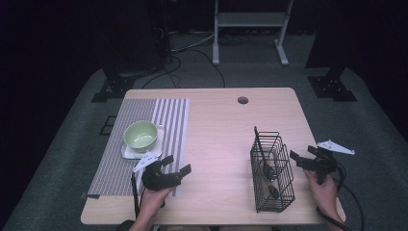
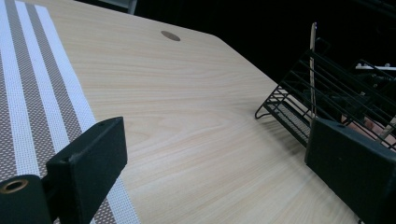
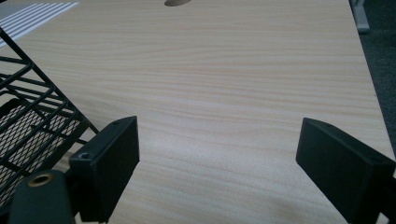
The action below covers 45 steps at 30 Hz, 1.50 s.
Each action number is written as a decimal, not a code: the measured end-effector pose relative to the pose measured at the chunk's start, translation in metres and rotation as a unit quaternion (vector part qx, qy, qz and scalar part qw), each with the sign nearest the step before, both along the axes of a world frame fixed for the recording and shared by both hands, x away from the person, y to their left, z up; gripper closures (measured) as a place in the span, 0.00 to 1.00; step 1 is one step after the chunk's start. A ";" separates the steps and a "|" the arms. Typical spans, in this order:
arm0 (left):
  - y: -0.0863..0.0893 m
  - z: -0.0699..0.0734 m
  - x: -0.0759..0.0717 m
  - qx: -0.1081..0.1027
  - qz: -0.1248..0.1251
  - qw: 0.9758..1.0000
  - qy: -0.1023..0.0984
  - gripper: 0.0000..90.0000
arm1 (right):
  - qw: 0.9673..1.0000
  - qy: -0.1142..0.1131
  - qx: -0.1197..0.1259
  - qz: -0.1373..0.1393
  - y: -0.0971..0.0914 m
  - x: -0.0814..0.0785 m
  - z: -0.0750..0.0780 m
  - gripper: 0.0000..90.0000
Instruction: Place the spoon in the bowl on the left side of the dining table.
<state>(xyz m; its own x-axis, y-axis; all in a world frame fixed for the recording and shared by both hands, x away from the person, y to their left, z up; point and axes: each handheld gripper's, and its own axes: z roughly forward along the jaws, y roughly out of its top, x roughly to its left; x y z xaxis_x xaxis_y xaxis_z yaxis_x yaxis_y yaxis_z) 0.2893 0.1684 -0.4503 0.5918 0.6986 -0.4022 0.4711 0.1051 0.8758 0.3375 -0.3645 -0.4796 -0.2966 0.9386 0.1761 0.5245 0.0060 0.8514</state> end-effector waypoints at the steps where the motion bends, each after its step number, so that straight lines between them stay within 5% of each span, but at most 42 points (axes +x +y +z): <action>1: 0.000 0.000 0.000 0.001 -0.001 1.000 -0.001 0.05 | 1.000 -0.001 0.000 0.001 0.000 0.000 0.000 0.14; 23: -0.025 0.022 -0.001 0.001 -0.035 0.999 -0.016 0.05 | 1.000 0.014 -0.009 -0.001 0.002 0.003 -0.001 0.14; 34: -0.054 0.047 -0.004 -0.005 -0.072 0.997 -0.035 0.05 | 1.000 0.013 -0.002 -0.001 0.001 0.002 -0.001 0.14; 45: -0.080 0.055 -0.002 0.001 -0.106 0.994 -0.035 0.06 | 1.000 0.012 -0.001 0.001 0.001 0.002 -0.001 0.14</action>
